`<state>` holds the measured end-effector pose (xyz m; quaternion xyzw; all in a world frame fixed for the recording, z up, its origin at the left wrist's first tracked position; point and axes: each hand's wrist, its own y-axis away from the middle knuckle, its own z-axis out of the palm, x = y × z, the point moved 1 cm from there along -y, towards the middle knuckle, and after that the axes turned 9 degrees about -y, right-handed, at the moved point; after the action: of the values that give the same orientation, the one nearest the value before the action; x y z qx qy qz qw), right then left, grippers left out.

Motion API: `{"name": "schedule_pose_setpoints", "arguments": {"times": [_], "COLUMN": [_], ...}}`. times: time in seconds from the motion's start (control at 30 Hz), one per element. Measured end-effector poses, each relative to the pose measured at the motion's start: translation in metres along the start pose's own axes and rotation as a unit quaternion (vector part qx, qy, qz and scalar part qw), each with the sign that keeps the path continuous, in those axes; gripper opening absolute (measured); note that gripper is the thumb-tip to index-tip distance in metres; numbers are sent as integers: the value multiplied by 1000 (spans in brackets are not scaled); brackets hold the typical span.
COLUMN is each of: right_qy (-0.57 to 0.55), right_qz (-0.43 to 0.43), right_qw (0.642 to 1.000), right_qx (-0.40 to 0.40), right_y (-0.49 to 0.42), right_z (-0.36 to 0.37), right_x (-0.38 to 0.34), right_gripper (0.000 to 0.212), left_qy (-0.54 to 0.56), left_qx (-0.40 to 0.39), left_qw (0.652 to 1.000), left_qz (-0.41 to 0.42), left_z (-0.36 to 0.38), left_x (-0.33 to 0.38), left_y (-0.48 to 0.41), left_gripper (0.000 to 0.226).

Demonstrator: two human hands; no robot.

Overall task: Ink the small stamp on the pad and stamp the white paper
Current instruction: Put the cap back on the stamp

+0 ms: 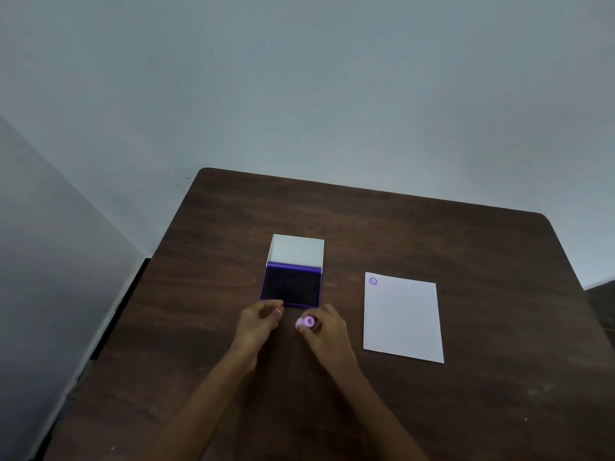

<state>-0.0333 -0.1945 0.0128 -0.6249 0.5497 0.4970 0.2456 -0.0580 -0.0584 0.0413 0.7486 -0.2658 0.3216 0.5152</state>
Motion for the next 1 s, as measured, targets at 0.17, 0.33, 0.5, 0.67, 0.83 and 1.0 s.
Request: {"name": "schedule_pose_setpoints", "arguments": {"times": [0.17,0.33,0.5,0.67,0.83,1.0], "right_qy": [62,85,-69,-65,-74,-95], "right_qz": [-11,10,43,113,122,134], "right_qw": [997,990,995,979,978,975], "right_qx": [-41,-109,66,157,153,148], "right_y": [-10,-21,-50,-91,-104,-110], "right_z": [10,4,-22,-29,-21,-23], "right_x": [0,-1,-14,-21,-20,-13], "right_gripper": [22,39,18,34,30,31], "left_qy": [-30,-84,-121,-153,-160,-112], "left_qx": [78,154,178,142,110,78], "left_qw": [995,981,972,974,978,990], "left_qz": [60,88,97,84,76,46], "left_z": [-10,-17,-21,-14,-7,-11], "left_x": [11,20,36,47,51,54], "left_y": [-21,-52,-86,-109,-118,-122], "left_gripper": [18,20,28,32,31,32]}}
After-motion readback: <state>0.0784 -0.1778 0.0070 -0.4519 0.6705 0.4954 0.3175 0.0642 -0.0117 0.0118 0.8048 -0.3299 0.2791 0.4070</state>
